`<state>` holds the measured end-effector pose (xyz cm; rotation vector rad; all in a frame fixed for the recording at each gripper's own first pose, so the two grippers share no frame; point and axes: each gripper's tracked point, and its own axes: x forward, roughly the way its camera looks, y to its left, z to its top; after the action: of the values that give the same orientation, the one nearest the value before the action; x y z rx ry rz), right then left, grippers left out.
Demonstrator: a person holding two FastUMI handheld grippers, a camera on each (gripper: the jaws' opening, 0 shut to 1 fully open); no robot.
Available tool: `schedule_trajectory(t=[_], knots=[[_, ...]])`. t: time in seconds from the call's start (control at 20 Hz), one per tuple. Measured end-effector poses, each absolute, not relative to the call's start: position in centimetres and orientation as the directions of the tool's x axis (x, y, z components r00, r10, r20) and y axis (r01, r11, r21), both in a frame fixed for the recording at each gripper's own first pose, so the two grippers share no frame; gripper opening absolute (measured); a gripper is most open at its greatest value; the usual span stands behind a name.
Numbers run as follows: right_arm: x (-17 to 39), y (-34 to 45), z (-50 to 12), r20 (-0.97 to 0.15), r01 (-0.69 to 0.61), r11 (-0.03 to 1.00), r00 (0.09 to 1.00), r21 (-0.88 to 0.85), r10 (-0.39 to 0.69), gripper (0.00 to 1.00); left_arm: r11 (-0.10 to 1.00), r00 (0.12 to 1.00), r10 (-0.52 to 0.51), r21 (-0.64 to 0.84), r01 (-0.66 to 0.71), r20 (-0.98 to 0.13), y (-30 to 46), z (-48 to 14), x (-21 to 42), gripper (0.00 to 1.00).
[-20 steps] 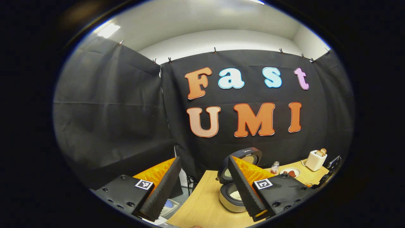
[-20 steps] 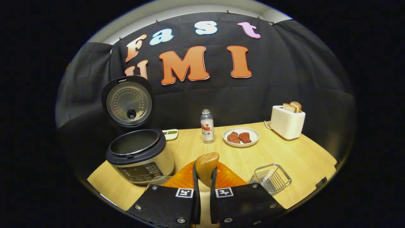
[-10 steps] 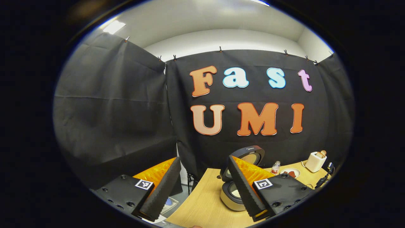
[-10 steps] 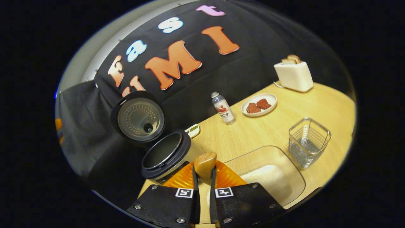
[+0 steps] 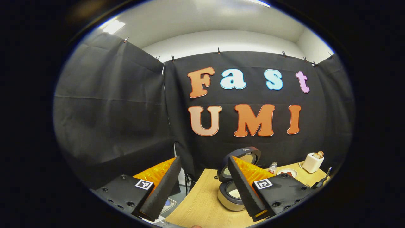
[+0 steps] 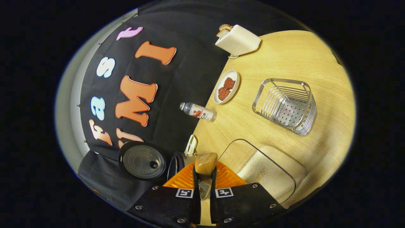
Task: Close the left gripper, press the button to open the rice cooker; take a wooden spoon from the chopstick holder with the right hand, scoop a spoonful of rice and pour it into the rice cooker, then put the wooden spoon back into the chopstick holder.
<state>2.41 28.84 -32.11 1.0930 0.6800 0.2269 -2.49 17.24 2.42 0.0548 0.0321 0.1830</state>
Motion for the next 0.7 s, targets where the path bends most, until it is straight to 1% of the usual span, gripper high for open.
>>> schedule_trajectory(t=[0.45, 0.7], knots=[[2.8, 25.2, -31.2, -0.409, 0.269, 0.34, 0.789, 0.901, 0.459, 0.11, 0.982, 0.985, 0.173, 0.076, -0.173, 0.0, 16.4, 3.5, -2.6, 0.97], [2.4, 24.4, -29.8, -0.417, 0.3, 0.308, 0.787, 0.903, 0.455, 0.11, 0.982, 0.984, 0.178, 0.071, -0.177, -0.003, 16.4, 3.1, -2.6, 0.97]])
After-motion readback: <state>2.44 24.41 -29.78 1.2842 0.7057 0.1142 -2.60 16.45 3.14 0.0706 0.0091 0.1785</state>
